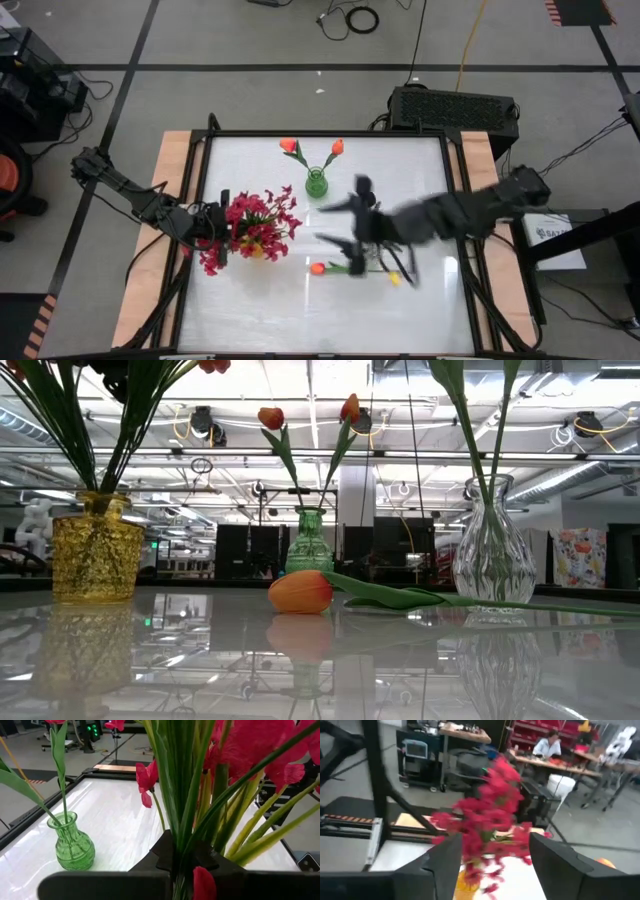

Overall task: Sort flowers into vase by color
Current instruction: Put the red flowers into the yellow vase

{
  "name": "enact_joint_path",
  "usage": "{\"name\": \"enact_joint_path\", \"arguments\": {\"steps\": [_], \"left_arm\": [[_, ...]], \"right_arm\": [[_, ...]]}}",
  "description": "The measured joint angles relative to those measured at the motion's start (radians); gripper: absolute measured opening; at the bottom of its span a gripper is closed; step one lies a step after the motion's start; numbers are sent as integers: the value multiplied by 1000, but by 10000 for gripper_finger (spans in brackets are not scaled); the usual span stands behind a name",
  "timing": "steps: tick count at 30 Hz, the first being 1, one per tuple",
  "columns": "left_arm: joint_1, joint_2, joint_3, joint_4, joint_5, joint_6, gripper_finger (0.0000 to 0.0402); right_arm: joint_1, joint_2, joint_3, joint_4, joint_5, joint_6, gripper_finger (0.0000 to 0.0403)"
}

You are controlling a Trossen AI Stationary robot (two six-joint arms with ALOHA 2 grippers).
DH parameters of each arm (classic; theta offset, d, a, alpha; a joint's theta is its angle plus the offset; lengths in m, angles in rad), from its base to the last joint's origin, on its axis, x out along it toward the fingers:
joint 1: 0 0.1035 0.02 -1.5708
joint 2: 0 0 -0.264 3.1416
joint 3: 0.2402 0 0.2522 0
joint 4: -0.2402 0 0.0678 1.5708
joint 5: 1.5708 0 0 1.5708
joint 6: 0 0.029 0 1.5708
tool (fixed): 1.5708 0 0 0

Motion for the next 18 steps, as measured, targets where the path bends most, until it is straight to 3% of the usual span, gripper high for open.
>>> {"name": "enact_joint_path", "arguments": {"steps": [7,12,18], "left_arm": [[0,0,0,1,0,0,22],[0,0,0,1,0,0,22],[0,0,0,5,0,1,22]], "right_arm": [[-195,97,0,75,-211,-8,202],[-240,165,0,158,-337,-35,215],[-261,212,0,271,-412,-88,238]]}}
